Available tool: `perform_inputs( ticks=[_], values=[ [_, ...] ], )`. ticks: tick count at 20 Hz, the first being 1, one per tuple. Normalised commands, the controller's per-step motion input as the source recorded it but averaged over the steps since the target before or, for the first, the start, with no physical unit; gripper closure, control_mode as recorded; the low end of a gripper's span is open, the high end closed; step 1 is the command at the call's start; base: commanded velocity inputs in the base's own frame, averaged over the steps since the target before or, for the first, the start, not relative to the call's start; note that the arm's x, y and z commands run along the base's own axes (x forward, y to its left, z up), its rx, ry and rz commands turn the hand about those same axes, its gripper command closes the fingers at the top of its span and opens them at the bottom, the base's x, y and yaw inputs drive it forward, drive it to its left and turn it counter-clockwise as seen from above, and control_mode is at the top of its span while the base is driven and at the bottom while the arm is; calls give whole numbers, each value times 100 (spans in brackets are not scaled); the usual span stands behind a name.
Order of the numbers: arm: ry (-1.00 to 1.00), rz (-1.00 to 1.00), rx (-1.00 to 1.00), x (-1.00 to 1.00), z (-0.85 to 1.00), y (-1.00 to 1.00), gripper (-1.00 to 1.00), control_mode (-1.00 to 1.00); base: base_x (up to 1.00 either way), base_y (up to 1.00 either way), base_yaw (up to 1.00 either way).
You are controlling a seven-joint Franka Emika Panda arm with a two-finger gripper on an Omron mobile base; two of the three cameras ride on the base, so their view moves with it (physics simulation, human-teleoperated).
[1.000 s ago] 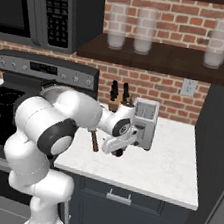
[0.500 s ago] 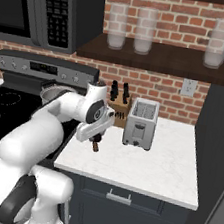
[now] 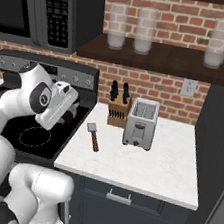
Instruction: Put the lime and eggplant in the pot. Retrieve the spatula and lightly stir the vegetables in the pot.
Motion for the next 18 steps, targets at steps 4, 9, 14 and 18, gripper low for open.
perform_inputs(
  ticks=[4,9,14,18],
  values=[
    [-6,11,-31,44,84,87,100,-100,0,0,0],
    [8,7,-20,76,40,86,100,-100,0,0,0],
    [10,4,-17,74,23,63,100,-100,0,0,0],
    [14,1,-21,94,-4,43,100,-100,0,0,0]
  ],
)
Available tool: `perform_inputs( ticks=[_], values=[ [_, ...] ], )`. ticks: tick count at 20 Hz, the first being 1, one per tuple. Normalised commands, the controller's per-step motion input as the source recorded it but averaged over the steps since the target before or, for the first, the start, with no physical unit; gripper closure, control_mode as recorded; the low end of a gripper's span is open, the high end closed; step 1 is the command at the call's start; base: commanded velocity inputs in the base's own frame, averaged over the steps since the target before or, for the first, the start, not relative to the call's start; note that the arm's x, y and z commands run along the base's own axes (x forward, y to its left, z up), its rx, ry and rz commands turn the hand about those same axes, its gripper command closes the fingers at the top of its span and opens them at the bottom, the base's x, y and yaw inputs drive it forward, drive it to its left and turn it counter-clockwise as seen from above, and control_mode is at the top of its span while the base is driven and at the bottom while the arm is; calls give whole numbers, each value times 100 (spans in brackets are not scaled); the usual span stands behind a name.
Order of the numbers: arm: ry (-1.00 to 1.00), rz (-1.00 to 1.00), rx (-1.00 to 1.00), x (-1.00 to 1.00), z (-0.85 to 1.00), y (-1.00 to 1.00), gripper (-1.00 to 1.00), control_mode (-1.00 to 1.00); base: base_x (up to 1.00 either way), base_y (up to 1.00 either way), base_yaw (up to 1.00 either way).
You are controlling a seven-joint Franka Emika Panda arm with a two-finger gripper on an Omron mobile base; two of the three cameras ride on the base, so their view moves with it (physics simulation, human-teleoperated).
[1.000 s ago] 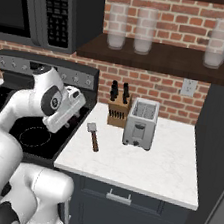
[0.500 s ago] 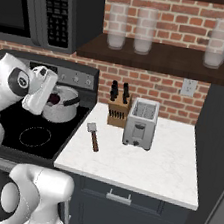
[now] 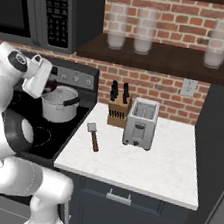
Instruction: Put the lime and eggplant in the pot. Retrieve the spatula and lightly stir the vegetables in the pot.
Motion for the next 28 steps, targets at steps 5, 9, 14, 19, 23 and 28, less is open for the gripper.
perform_inputs(
  ticks=[5,9,14,19,23,28],
  values=[
    [5,0,-28,74,-30,12,100,-100,0,0,0],
    [4,0,-25,70,-44,6,100,-100,0,0,0],
    [0,0,-19,61,-34,8,100,-100,0,0,0],
    [0,0,-5,49,-32,10,100,-100,0,0,0],
    [1,0,0,35,-32,6,100,-100,0,0,0],
    [1,0,0,31,-32,2,100,-100,0,0,0]
  ],
)
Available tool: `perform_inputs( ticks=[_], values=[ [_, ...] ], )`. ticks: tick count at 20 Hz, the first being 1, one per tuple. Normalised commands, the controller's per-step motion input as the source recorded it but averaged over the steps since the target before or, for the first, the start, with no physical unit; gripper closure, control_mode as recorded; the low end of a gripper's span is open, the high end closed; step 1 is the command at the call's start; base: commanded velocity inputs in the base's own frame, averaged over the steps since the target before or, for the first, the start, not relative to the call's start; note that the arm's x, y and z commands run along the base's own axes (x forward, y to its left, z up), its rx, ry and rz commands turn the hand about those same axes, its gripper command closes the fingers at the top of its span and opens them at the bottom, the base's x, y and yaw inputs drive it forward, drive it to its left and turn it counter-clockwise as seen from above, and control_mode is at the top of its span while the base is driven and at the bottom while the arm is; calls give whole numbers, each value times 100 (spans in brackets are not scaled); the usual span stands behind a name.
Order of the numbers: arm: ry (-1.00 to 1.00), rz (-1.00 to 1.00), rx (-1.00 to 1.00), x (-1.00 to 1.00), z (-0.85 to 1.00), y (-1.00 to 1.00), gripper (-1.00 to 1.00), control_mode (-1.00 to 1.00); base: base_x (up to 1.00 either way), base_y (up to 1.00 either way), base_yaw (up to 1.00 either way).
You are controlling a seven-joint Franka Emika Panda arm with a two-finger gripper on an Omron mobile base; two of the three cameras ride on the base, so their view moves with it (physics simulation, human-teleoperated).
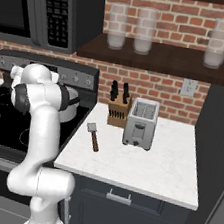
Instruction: Put the lime and eggplant in the pot. Retrieve the spatula and lightly stir the vegetables in the pot.
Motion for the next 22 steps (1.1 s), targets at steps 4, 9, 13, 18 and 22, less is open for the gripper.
perform_inputs(
  ticks=[4,9,13,18,22],
  values=[
    [0,0,0,14,-32,0,100,-100,0,0,0],
    [0,0,0,1,-14,-7,-100,-100,0,0,0],
    [0,0,0,0,0,-12,-100,-100,0,0,0],
    [-7,0,0,-25,29,-21,-100,-100,0,0,0],
    [-16,-1,2,-76,73,-20,-100,-100,0,0,0]
  ],
)
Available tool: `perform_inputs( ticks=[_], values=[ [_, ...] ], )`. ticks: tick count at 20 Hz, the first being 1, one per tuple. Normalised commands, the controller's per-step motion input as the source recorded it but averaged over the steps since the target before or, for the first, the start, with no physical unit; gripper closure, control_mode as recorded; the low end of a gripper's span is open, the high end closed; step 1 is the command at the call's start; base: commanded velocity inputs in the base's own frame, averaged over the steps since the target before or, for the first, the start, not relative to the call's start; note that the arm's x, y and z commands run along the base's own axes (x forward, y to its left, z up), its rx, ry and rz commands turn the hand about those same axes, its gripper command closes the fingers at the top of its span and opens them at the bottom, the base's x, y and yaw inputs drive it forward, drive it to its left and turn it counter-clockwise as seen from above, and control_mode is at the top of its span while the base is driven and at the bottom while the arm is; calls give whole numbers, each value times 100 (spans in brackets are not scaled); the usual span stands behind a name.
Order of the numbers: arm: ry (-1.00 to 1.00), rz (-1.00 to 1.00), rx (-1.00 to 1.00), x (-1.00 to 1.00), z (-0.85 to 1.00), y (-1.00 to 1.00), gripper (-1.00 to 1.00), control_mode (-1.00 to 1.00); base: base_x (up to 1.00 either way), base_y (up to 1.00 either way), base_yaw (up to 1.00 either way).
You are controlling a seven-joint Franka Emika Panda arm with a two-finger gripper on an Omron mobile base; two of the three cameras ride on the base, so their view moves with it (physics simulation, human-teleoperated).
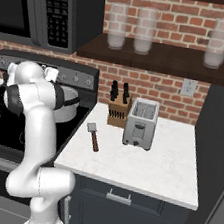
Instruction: Put the lime and eggplant in the pot. Retrieve the spatula and lightly stir the vegetables in the pot.
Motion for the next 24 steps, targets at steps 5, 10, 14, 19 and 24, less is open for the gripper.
perform_inputs(
  ticks=[5,10,14,19,24],
  values=[
    [-7,-4,16,-100,49,-18,-100,-100,0,0,0],
    [0,-9,38,-100,4,-51,-100,-100,0,0,0],
    [0,-13,42,-100,0,-75,-100,-100,0,0,0],
    [-4,-16,37,-99,-7,-76,-100,-100,0,0,0],
    [-5,-22,31,-43,-27,-93,-100,-100,0,0,0]
  ],
)
